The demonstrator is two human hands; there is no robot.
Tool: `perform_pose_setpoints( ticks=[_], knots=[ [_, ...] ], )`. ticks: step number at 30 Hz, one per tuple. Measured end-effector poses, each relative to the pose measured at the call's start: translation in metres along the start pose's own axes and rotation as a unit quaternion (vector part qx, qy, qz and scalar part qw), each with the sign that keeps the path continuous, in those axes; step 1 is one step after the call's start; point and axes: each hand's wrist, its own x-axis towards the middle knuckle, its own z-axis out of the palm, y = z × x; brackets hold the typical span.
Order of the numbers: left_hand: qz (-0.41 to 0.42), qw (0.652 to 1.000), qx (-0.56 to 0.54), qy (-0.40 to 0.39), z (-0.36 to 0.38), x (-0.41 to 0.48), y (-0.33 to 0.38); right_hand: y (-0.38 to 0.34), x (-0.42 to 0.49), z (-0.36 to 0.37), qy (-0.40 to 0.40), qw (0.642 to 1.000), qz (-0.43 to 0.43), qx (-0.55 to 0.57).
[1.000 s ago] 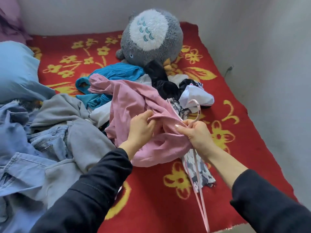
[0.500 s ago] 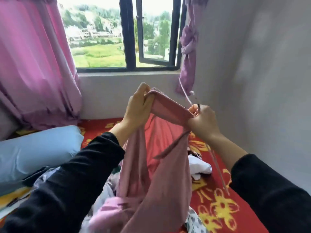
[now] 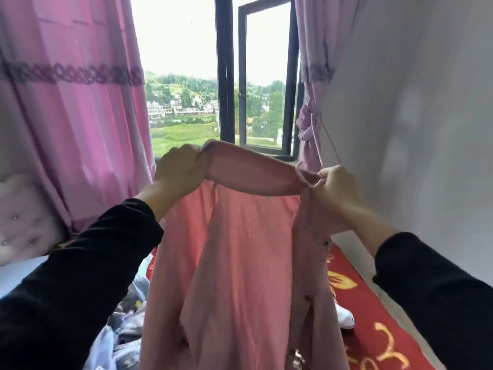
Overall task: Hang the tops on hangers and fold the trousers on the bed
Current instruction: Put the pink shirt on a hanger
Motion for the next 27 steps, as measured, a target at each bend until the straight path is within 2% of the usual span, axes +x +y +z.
perform_pose_setpoints(
  ticks=[2,3,4,6,7,8,9,12,14,16,19,22,24,27],
  knots=[
    [-0.075,0.993,0.013,-0.089,0.008,-0.014,-0.001,0.010,-0.006,0.011,-0.042,0.998,0.033,-0.023],
    [-0.113,0.983,-0.022,-0.144,0.012,-0.021,-0.002,0.015,-0.008,0.017,-0.061,0.997,0.050,-0.023],
    [-0.150,0.962,-0.086,-0.209,0.014,-0.027,-0.004,0.019,-0.009,0.022,-0.076,0.995,0.070,-0.011],
    [-0.196,0.892,-0.195,-0.359,0.016,-0.040,-0.012,0.030,-0.013,0.030,-0.101,0.988,0.105,0.042],
    [-0.191,0.859,-0.218,-0.422,0.016,-0.044,-0.017,0.036,-0.016,0.034,-0.114,0.985,0.113,0.062],
    [-0.178,0.842,-0.222,-0.459,0.018,-0.047,-0.022,0.043,-0.020,0.038,-0.127,0.982,0.118,0.070],
    [-0.168,0.844,-0.208,-0.465,0.022,-0.050,-0.026,0.049,-0.026,0.041,-0.141,0.980,0.122,0.067],
    [-0.190,0.873,-0.192,-0.407,0.038,-0.055,-0.032,0.063,-0.039,0.051,-0.190,0.971,0.124,0.073],
    [-0.215,0.877,-0.220,-0.370,0.049,-0.060,-0.031,0.063,-0.043,0.055,-0.205,0.964,0.112,0.125],
    [-0.213,0.892,-0.210,-0.340,0.060,-0.065,-0.028,0.057,-0.044,0.056,-0.189,0.951,0.099,0.224],
    [-0.217,0.903,-0.192,-0.317,0.075,-0.072,-0.027,0.053,-0.043,0.049,-0.183,0.900,0.113,0.380],
    [-0.243,0.901,-0.178,-0.312,0.085,-0.080,-0.034,0.055,-0.049,0.040,-0.243,0.840,0.146,0.464],
    [-0.249,0.903,-0.158,-0.313,0.089,-0.085,-0.041,0.060,-0.058,0.039,-0.302,0.807,0.177,0.475],
    [-0.236,0.911,-0.114,-0.320,0.094,-0.091,-0.051,0.072,-0.074,0.049,-0.360,0.798,0.221,0.431]
  ],
)
